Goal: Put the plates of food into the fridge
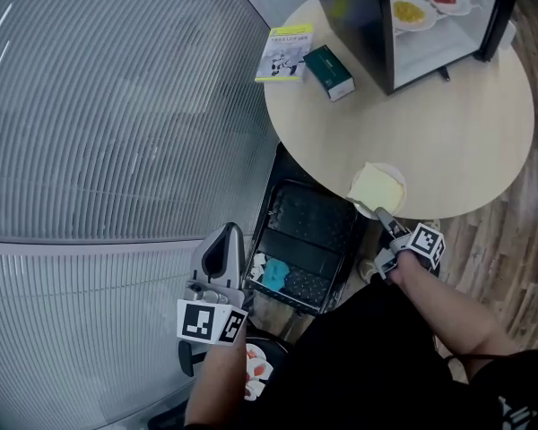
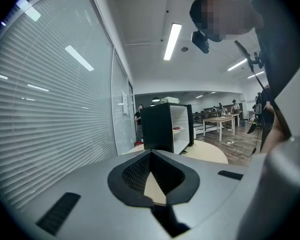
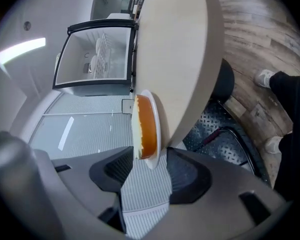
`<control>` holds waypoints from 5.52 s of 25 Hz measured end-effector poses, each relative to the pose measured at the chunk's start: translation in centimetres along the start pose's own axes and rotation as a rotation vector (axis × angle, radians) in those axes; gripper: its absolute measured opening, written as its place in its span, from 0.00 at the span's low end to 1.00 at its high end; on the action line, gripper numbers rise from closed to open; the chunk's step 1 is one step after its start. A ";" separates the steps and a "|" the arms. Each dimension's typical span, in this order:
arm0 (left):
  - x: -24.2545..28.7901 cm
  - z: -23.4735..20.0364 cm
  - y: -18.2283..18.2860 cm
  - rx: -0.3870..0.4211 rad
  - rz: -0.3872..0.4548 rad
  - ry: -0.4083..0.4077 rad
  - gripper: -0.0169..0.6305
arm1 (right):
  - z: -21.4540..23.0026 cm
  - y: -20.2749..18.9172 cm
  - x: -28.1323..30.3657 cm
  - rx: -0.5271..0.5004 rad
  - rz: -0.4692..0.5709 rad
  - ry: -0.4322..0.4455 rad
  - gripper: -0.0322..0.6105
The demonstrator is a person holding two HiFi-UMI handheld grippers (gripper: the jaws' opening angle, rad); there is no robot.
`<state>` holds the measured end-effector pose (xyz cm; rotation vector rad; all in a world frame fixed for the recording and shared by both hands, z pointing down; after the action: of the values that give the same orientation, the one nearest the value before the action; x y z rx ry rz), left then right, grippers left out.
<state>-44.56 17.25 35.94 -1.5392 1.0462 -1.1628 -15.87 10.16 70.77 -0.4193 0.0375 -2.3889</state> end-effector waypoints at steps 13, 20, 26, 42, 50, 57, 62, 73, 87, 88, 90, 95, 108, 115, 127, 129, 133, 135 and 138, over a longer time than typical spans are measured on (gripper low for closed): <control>0.9 -1.1 -0.4 -0.011 -0.026 -0.002 0.03 | 0.4 -0.5 1.0 0.255 0.041 -0.047 0.35; 2.5 -0.8 0.1 -0.012 -0.012 -0.033 0.03 | 0.5 -1.4 -0.9 0.175 0.010 -0.033 0.27; 2.4 -0.8 -0.2 -0.023 -0.016 -0.028 0.03 | -1.2 -1.1 -1.1 0.085 -0.002 0.070 0.21; 4.4 -0.1 0.7 -0.062 0.049 -0.042 0.03 | -6.1 3.5 -2.0 -0.019 0.023 0.187 0.21; 9.8 2.7 2.6 -0.094 0.097 -0.126 0.03 | -8.8 9.5 -4.8 -0.042 0.085 0.181 0.21; 14.3 6.2 4.7 -0.081 0.125 -0.189 0.03 | -10.0 15.8 -6.2 -0.068 0.145 0.168 0.21; 17.0 8.5 5.9 -0.082 0.136 -0.212 0.03 | -11.3 19.7 -6.0 -0.069 0.133 0.186 0.21; 22.6 11.7 7.3 -0.062 0.136 -0.144 0.03 | -10.3 27.9 -3.4 -0.051 0.089 0.208 0.21; 27.6 13.9 8.1 -0.062 0.116 0.010 0.03 | -8.5 35.7 0.5 -0.056 -0.022 0.182 0.21; 28.0 14.0 7.9 -0.065 0.113 0.018 0.03 | -8.3 36.2 1.0 -0.059 -0.028 0.182 0.21; 28.6 14.4 7.4 -0.066 0.109 0.033 0.03 | -7.9 37.1 2.0 -0.068 -0.047 0.187 0.21; 29.8 15.4 6.2 -0.068 0.089 0.064 0.03 | -7.0 38.9 3.9 -0.063 -0.080 0.178 0.21; 28.5 13.1 4.6 -0.097 0.030 0.197 0.03 | -6.3 42.2 9.9 -0.048 -0.110 0.152 0.21; 27.3 11.4 3.6 -0.111 0.019 0.261 0.03 | -6.1 42.0 12.7 -0.060 -0.146 0.123 0.21; 24.0 10.1 3.0 -0.130 0.015 0.354 0.03 | -7.0 42.3 17.0 -0.071 -0.181 0.024 0.21; 23.7 9.9 2.7 -0.139 0.017 0.366 0.03 | -7.2 42.4 17.6 -0.052 -0.178 0.024 0.21; 23.0 10.1 2.3 -0.148 0.011 0.380 0.03 | -7.6 42.7 18.6 -0.047 -0.177 0.009 0.21; 22.6 10.2 2.4 -0.146 0.014 0.386 0.03 | -7.6 42.6 18.6 -0.057 -0.197 -0.018 0.21; 22.2 10.0 2.6 -0.145 0.019 0.398 0.03 | -7.9 42.5 18.5 -0.115 -0.242 -0.049 0.38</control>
<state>-30.69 -2.96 36.48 -1.4333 1.4305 -1.4428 -3.98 -34.64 62.67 -0.5646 0.1077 -2.6216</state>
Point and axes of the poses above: the fingertips, and each gripper's own axes: x forward along the fingers, z to its right, y out of its top, the point moved 6 cm from there along -x, backward along the fingers, and after that the axes turned 14 degrees about -x, right-handed, at the moved point
